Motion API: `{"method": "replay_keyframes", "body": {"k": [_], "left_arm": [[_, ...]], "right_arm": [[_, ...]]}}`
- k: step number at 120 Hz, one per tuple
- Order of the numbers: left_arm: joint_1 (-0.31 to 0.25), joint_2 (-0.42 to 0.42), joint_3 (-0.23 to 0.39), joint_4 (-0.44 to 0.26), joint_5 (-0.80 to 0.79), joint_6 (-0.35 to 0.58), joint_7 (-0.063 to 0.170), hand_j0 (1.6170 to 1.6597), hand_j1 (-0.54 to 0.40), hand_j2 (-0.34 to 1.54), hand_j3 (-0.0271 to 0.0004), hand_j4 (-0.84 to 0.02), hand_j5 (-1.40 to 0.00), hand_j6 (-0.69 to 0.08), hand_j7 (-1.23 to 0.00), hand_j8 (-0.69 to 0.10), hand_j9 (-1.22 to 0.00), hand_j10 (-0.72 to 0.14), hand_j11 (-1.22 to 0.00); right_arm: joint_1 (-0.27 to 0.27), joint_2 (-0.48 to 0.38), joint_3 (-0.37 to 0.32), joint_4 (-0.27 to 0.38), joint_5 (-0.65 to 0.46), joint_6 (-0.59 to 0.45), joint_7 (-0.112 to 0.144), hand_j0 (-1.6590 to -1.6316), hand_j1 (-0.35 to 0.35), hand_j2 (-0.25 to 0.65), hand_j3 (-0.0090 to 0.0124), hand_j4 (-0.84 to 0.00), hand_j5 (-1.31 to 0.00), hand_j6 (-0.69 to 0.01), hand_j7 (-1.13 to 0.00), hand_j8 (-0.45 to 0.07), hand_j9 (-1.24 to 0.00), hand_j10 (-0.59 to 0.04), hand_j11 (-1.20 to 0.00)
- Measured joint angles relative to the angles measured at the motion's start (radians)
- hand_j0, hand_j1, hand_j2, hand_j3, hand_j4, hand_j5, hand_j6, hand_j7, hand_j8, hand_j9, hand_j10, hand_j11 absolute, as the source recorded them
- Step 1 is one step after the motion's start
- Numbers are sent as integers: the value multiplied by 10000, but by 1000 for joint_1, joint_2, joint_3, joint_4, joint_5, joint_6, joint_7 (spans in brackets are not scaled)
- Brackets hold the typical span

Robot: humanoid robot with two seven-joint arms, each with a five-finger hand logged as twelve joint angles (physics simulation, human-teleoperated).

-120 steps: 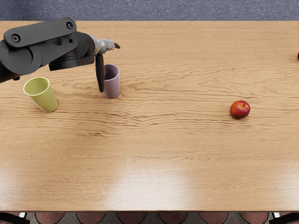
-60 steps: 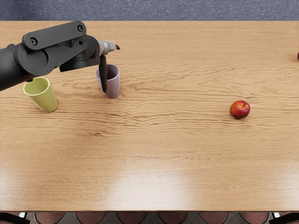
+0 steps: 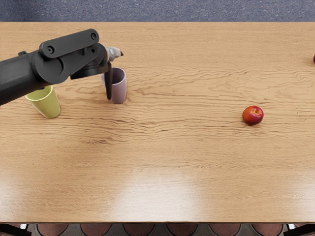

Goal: Pick up cup and place in cup with left hand

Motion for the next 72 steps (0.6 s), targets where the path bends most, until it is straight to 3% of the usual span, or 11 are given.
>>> {"method": "replay_keyframes", "body": {"k": [16,72], "left_arm": [[1,-11,6,21,-1,-3,0,16581,3351,35,0,-142,-158,-152,-157,-148,-156,-138,-155],[7,-18,12,37,-10,-56,0,16581,1487,348,0,-1701,-2183,-1711,-2182,-1708,-2181,-1697,-2180]], "right_arm": [[0,0,0,0,0,0,0,-16581,-3117,-64,0,-310,-404,-309,-404,-310,-404,-310,-404],[0,0,0,0,0,0,0,-16581,-3116,-64,0,-311,-404,-310,-404,-311,-404,-311,-404]]}}
